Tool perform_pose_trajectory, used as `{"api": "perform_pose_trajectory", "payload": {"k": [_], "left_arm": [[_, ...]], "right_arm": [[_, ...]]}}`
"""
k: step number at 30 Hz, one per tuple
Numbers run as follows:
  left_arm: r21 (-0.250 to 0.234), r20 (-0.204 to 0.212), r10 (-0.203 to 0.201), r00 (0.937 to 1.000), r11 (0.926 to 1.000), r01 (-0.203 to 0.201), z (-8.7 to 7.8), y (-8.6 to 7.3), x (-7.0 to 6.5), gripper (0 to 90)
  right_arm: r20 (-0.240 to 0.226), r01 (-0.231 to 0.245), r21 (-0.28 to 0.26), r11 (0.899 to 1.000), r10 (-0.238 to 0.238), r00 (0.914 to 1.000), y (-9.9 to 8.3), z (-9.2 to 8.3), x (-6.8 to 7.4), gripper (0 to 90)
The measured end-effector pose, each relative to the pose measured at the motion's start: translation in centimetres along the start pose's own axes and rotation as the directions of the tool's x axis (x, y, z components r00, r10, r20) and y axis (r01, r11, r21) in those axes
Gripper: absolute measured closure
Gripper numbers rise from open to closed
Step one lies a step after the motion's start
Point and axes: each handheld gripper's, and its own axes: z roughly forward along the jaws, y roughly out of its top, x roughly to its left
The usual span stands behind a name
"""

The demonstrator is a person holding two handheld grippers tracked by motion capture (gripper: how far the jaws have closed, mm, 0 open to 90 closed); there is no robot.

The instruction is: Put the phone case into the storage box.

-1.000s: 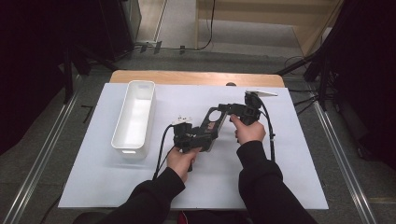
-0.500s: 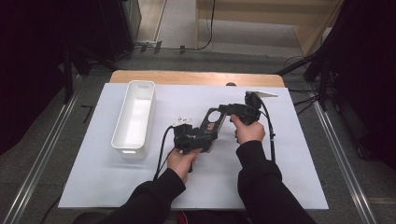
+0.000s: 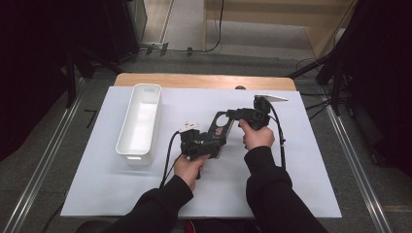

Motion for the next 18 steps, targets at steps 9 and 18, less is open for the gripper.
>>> {"api": "perform_pose_trajectory", "payload": {"k": [9, 18], "left_arm": [[-0.009, 0.001, 0.003, 1.0000, 1.0000, -0.003, -0.02, -0.04, -0.03, 11.5], [-0.028, 0.013, -0.019, 0.9997, 0.9994, 0.020, -0.07, -0.24, 0.05, 11.5]], "right_arm": [[-0.013, -0.010, -0.005, 1.000, 0.010, 0.9999, -0.04, -0.08, 0.06, 71.4], [-0.027, -0.010, -0.015, 1.000, 0.009, 0.9996, 0.04, -0.09, 0.16, 72.6]]}}
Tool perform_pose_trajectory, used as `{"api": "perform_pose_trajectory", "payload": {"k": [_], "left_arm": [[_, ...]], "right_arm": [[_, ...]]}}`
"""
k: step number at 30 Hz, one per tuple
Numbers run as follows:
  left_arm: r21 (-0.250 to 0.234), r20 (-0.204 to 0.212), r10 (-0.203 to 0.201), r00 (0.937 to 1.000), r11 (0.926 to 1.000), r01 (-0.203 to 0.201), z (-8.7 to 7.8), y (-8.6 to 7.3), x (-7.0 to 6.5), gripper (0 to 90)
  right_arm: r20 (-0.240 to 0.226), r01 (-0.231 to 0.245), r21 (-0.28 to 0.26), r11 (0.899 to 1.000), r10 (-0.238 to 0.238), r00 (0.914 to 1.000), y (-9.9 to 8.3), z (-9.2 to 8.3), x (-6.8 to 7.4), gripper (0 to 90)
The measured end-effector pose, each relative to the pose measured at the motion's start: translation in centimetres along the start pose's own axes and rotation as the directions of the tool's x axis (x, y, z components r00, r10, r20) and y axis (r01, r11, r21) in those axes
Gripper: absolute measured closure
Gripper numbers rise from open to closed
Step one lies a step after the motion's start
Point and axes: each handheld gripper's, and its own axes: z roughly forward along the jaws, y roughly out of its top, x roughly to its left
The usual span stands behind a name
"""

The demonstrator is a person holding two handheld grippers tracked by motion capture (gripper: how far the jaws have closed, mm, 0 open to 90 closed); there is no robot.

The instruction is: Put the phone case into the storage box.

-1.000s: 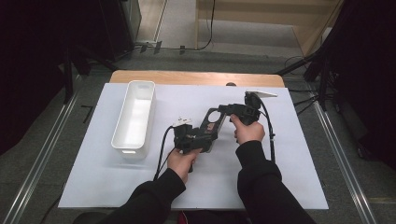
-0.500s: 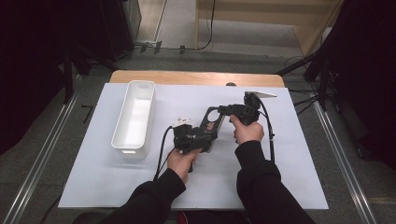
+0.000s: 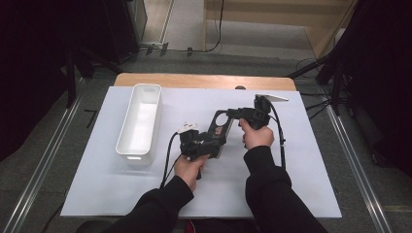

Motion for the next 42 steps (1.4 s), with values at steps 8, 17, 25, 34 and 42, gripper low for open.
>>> {"api": "perform_pose_trajectory", "payload": {"k": [8, 17, 25, 34, 42], "left_arm": [[-0.001, -0.003, 0.006, 1.0000, 1.0000, -0.006, 0.1, -0.1, 0.0, 11.5], [-0.001, 0.006, 0.007, 1.0000, 1.0000, -0.007, 0.2, -0.1, 0.0, 11.5], [0.003, 0.021, 0.003, 0.9998, 1.0000, -0.003, 0.2, 0.0, 0.1, 11.4], [-0.009, 0.040, 0.004, 0.9992, 1.0000, -0.004, 0.1, 0.3, 0.1, 11.4], [0.027, 0.041, 0.019, 0.9990, 0.9994, -0.020, -0.1, 0.8, 0.2, 11.4]], "right_arm": [[-0.011, 0.011, 0.005, 1.000, -0.011, 0.9999, 0.1, 0.0, 0.4, 74.7], [-0.031, 0.005, 0.013, 1.000, -0.004, 0.9995, 0.2, -0.2, 0.6, 76.1], [-0.046, 0.006, 0.024, 1.000, -0.005, 0.9989, 0.4, -0.3, 1.0, 77.1], [-0.047, 0.035, 0.019, 0.999, -0.034, 0.9983, 0.5, -0.6, 1.8, 77.3], [-0.056, 0.058, 0.028, 0.998, -0.056, 0.9968, 0.6, -0.8, 2.1, 77.3]]}}
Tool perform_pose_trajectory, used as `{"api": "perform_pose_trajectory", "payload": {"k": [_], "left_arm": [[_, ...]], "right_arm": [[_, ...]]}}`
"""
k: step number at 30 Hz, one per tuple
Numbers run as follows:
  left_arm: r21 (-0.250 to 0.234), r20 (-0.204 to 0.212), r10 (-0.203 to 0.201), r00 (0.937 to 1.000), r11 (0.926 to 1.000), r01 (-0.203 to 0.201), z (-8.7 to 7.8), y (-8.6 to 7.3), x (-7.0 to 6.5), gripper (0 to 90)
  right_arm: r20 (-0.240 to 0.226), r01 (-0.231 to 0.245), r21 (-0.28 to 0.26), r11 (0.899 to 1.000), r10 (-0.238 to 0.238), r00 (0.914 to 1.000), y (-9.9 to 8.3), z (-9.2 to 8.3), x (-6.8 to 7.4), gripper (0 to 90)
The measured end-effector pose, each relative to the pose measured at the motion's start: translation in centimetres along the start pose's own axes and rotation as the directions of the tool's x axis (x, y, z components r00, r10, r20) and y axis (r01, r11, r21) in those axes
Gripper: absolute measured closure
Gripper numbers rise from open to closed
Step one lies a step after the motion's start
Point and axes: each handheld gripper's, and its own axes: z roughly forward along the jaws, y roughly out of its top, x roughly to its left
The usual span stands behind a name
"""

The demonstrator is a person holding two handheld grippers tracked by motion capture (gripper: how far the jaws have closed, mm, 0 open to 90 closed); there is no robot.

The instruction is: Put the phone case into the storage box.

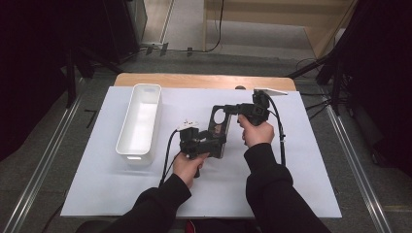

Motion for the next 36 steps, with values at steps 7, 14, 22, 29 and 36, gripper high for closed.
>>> {"api": "perform_pose_trajectory", "payload": {"k": [7, 14, 22, 29, 36], "left_arm": [[0.026, 0.001, 0.015, 0.9999, 0.9996, -0.015, -0.1, 0.4, 0.2, 11.3], [0.038, 0.017, 0.021, 0.9996, 0.9990, -0.022, -0.2, 0.6, 0.3, 11.3], [0.039, 0.032, 0.037, 0.9988, 0.9985, -0.038, 0.0, 0.7, 0.3, 11.3], [0.038, 0.046, 0.051, 0.9976, 0.9979, -0.053, -0.1, 0.9, 0.4, 11.2], [0.040, 0.057, 0.049, 0.9972, 0.9979, -0.051, 0.0, 1.0, 0.5, 11.1]], "right_arm": [[0.004, 0.020, 0.002, 1.000, -0.020, 0.9998, 0.0, 0.1, 0.3, 77.3], [0.002, 0.037, 0.006, 0.999, -0.037, 0.9993, 0.0, -0.1, 0.5, 77.3], [0.010, 0.065, 0.008, 0.998, -0.065, 0.9978, 0.0, -0.4, 0.9, 77.4], [0.006, 0.072, 0.000, 0.997, -0.072, 0.9974, -0.1, -0.6, 1.1, 77.3], [0.015, 0.093, 0.001, 0.996, -0.093, 0.9955, -0.2, -0.7, 1.5, 77.3]]}}
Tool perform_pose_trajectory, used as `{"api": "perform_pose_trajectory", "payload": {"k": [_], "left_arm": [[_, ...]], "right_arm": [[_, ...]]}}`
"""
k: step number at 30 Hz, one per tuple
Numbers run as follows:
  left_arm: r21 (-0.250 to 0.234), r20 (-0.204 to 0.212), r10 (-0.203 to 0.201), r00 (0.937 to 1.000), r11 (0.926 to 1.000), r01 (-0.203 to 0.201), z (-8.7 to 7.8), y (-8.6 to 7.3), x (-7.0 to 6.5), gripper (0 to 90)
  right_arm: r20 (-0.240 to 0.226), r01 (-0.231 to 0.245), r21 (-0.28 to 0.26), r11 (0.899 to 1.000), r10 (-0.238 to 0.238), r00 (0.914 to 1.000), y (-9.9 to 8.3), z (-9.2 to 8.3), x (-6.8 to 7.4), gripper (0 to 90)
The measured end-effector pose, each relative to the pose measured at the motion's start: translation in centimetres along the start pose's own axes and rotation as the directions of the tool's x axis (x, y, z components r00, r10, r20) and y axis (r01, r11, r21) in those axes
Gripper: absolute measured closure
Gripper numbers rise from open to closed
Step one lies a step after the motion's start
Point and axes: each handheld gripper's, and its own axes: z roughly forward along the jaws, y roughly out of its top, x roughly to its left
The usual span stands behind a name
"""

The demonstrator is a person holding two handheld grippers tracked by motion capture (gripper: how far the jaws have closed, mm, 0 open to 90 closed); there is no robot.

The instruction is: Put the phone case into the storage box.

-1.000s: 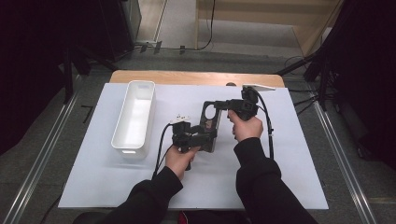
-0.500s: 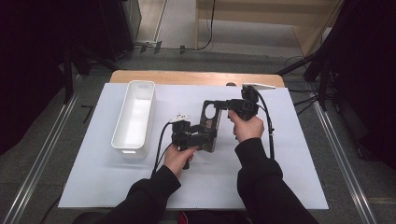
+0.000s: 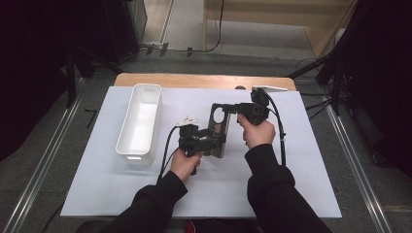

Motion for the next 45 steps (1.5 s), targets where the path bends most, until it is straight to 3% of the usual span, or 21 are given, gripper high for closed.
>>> {"api": "perform_pose_trajectory", "payload": {"k": [11, 19, 23, 28, 32, 35, 37, 41, 45], "left_arm": [[-0.006, 0.001, 0.015, 0.9999, 0.9999, -0.015, -0.1, 0.1, 0.0, 5.3], [0.004, 0.029, 0.057, 0.9979, 0.9984, -0.057, 0.0, 0.0, -0.5, 0.0], [0.036, 0.024, 0.071, 0.9972, 0.9968, -0.072, -0.1, 0.3, -0.8, 0.0], [0.092, 0.003, 0.062, 0.9980, 0.9938, -0.062, -0.2, 0.6, -1.0, 0.0], [0.142, 0.026, 0.056, 0.9981, 0.9881, -0.059, -0.3, 0.7, -1.1, 0.0], [0.149, 0.054, 0.051, 0.9973, 0.9871, -0.058, -0.5, 0.7, -1.2, 0.0], [0.152, 0.049, 0.049, 0.9976, 0.9868, -0.056, -0.6, 0.8, -1.4, 0.0], [0.204, -0.005, 0.100, 0.9950, 0.9741, -0.096, -0.7, 1.3, -2.0, 0.0], [0.219, 0.021, 0.086, 0.9961, 0.9718, -0.088, -1.0, 1.5, -1.9, 0.0]], "right_arm": [[-0.001, 0.005, 0.010, 1.000, -0.005, 1.0000, -0.1, 0.2, 0.2, 77.3], [0.008, 0.013, 0.010, 1.000, -0.013, 0.9999, -0.1, 0.1, 0.0, 77.3], [0.010, 0.019, 0.006, 1.000, -0.019, 0.9998, 0.0, -0.2, -0.1, 77.3], [0.014, 0.022, 0.001, 1.000, -0.022, 0.9997, 0.1, -0.5, -0.4, 77.3], [0.017, 0.020, -0.001, 1.000, -0.020, 0.9996, 0.2, -0.8, -0.7, 77.3], [0.019, 0.012, -0.001, 1.000, -0.012, 0.9998, 0.3, -1.0, -1.1, 77.3], [0.021, 0.012, -0.003, 1.000, -0.012, 0.9997, 0.4, -1.1, -1.2, 77.3], [0.018, 0.003, -0.001, 1.000, -0.003, 0.9998, 0.6, -1.3, -1.7, 77.3], [0.009, -0.002, -0.002, 1.000, 0.002, 1.0000, 0.8, -1.3, -2.3, 77.3]]}}
